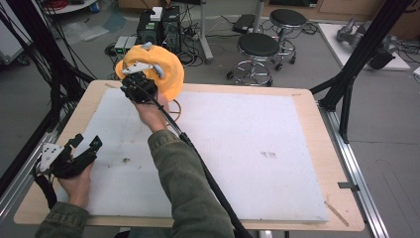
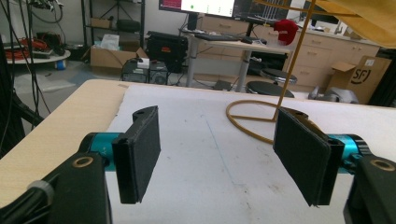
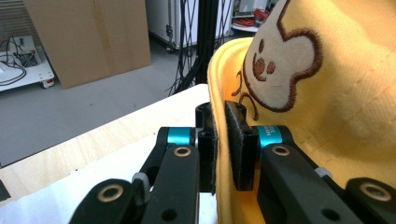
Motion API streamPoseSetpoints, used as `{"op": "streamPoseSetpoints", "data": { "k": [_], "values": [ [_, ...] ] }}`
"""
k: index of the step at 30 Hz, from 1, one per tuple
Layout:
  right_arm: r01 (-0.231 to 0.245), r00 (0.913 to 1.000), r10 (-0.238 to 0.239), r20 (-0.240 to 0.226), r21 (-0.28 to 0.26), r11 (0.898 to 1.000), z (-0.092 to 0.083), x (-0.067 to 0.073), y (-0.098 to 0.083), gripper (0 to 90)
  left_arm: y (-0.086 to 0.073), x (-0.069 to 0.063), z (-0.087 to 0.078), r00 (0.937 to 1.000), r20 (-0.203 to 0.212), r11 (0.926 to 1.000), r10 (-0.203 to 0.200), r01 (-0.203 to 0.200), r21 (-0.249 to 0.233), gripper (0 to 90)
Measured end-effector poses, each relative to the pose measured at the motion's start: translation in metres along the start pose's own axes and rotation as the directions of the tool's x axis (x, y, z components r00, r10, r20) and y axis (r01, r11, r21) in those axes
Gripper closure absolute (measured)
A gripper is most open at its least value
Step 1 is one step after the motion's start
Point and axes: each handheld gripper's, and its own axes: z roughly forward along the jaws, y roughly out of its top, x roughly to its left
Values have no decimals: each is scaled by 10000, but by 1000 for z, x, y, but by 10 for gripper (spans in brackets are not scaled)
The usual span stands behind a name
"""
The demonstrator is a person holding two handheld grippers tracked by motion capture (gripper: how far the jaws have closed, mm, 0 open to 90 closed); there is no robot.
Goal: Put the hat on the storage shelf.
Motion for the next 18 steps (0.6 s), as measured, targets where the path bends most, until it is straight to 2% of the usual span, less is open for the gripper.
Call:
{"op": "streamPoseSetpoints", "data": {
  "k": [1, 2, 3, 4, 6, 7, 10, 11, 12, 15, 16, 18],
  "values": [
    [-73, 9999, 73, -76, -42, 10000, 0, 0, 0, 752, 0, 0, 0, 10000, 0, 10000, 8, -8, 14, 321],
    [-73, 9999, 73, -76, -42, 10000, 0, 0, 0, 752, 0, 0, 0, 10000, 0, 10000, 8, -8, 14, 321],
    [-209, 9995, 207, -251, -73, 9998, 0, 0, 1, 694, 0, 0, 0, 10000, -8, 10000, -8, 8, -5, 321],
    [-477, 9964, 461, -707, -199, 9987, -1, 1, 2, 609, 0, 0, 0, 10000, -6, 10000, 4, -4, 14, 321],
    [-384, 9966, 367, -733, -211, 9990, -1, 1, 2, 580, 0, 0, 0, 10000, -5, 10000, 5, -5, 22, 321],
    [-317, 9959, 298, -854, -212, 9993, -2, 3, 4, 511, 0, 0, 0, 10000, -7, 10000, 0, 0, 16, 321],
    [-429, 9943, 392, -991, -348, 9985, -5, 4, 6, 470, 0, 0, 1, 10000, -18, 10000, -40, 40, -10, 321],
    [-416, 9943, 349, -1004, -657, 9970, -9, 4, 10, 431, 0, 1, 1, 10000, -22, 10000, -43, 43, -17, 321],
    [-416, 9943, 349, -1004, -657, 9970, -9, 4, 10, 431, 0, 1, 1, 10000, -26, 10000, -45, 45, -18, 321],
    [-620, 9929, 487, -1082, -1231, 9904, -18, 1, 16, 365, 0, 1, 1, 10000, -18, 10000, -48, 48, -32, 321],
    [-724, 9930, 564, -1037, -1586, 9847, -24, -1, 19, 270, 0, 1, 1, 10000, -16, 10000, -49, 49, -30, 321],
    [-686, 9935, 511, -1016, -1767, 9819, -26, -2, 20, 234, 0, 1, 1, 10000, -20, 10000, -49, 49, -35, 321]
  ]
}}
